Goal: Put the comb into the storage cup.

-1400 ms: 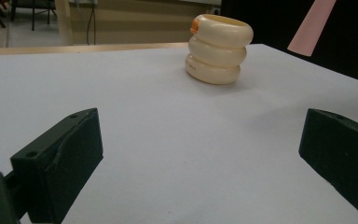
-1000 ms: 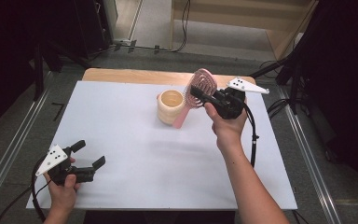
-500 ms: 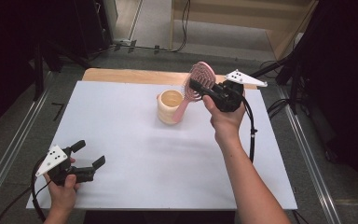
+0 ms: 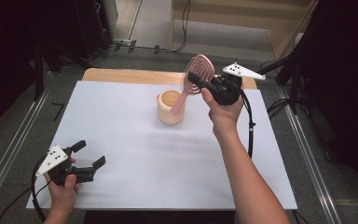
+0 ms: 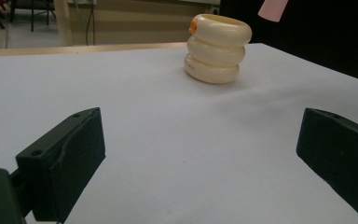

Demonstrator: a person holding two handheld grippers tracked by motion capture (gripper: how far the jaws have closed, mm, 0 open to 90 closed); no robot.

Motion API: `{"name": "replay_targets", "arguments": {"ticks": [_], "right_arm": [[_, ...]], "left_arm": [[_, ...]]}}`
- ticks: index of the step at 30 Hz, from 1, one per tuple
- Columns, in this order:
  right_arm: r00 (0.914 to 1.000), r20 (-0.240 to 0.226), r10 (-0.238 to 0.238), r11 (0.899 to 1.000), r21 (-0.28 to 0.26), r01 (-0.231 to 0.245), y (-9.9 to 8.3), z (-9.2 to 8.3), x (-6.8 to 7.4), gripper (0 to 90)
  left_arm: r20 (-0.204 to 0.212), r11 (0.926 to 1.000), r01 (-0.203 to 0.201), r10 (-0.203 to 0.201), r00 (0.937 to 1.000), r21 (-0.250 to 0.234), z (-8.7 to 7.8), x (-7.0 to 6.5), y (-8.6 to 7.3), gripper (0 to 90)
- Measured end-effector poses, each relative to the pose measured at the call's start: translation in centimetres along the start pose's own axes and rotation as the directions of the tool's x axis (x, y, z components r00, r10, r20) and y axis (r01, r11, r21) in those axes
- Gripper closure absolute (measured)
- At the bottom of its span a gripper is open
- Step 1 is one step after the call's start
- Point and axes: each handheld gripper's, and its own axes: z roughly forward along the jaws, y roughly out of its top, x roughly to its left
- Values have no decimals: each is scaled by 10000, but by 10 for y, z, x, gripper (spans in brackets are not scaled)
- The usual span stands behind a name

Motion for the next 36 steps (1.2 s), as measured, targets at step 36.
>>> {"name": "replay_targets", "arguments": {"ticks": [36], "right_arm": [[9983, 563, 171, 9995, -268, -156, 0, 34, -22, 620]], "left_arm": [[111, 9996, -270, 269, 9996, 21, 0, -3, 0, 0]]}}
